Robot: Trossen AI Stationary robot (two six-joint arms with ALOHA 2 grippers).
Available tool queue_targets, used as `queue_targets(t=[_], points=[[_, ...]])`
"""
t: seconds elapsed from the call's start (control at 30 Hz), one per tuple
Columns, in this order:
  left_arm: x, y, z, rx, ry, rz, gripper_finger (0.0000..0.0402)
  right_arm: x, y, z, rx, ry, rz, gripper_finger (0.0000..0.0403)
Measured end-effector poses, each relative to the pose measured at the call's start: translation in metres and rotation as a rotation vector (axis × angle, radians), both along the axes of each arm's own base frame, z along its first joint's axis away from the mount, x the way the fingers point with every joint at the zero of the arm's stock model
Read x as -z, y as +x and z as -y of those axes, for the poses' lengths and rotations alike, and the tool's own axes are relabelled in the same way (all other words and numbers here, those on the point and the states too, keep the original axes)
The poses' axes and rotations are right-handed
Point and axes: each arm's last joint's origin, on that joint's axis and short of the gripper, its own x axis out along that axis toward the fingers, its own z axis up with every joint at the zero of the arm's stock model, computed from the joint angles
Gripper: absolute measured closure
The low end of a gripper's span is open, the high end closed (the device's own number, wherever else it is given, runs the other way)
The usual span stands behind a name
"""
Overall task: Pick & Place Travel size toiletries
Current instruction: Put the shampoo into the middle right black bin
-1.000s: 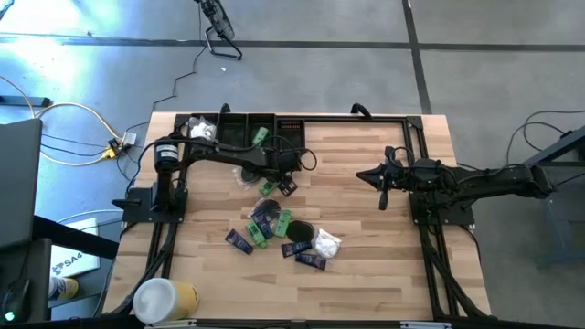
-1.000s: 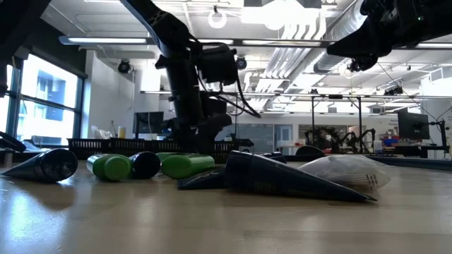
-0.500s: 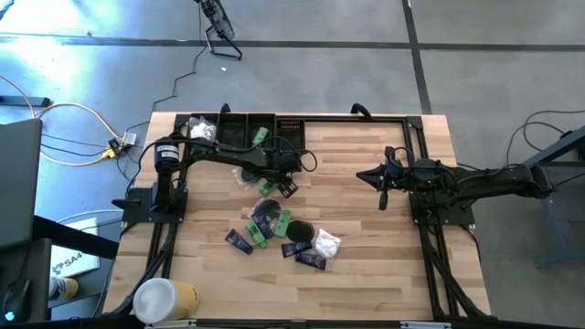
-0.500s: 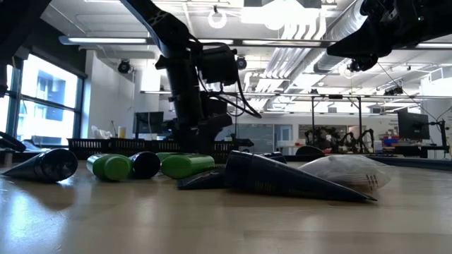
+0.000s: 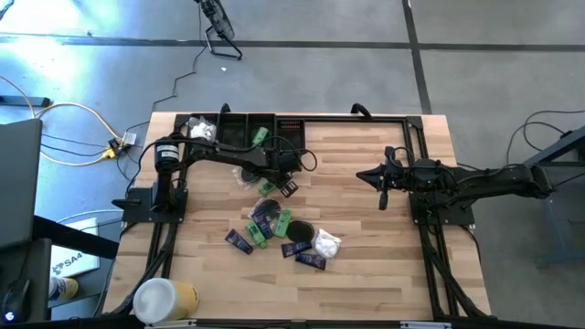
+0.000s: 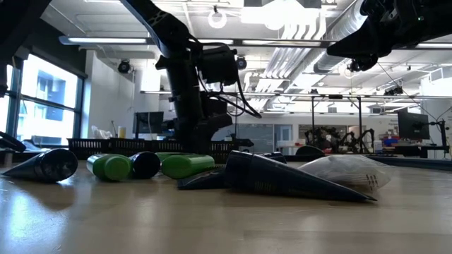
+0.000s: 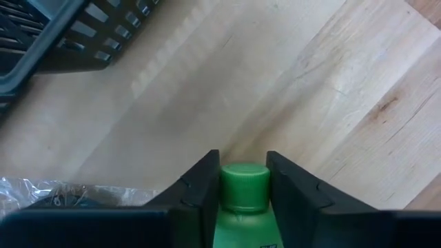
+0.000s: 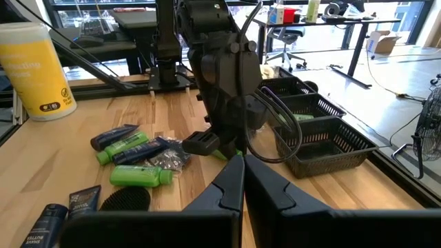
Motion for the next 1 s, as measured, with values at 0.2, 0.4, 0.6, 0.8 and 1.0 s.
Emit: queue_targets(t=[0.2,0.4,0.6,0.8,1.0], points=[[0.0,0.0,0.0,0.0,0.0,0.0,0.0297,0.0,0.0,0.0,0.0,0.0,0.0,0.0398],[-0.0001,0.0002,0.0,0.0,0.001,0.002,0.0299,0.0,0.0,0.0,0.0,0.0,0.0,0.0398],[-0.0001,0.0002,-0.0001,0.001,0.001,0.002,0.03,0.0,0.0,0.0,0.0,0.0,0.0,0.0398],[-0.0001,0.0003,0.0,0.002,0.002,0.002,0.0301,0.0,0.0,0.0,0.001,0.0,0.0,0.0398],[-0.0068,0.0015,-0.0004,0.053,0.041,0.002,0.0301,0.0,0.0,0.0,0.0,0.0,0.0,0.0398]])
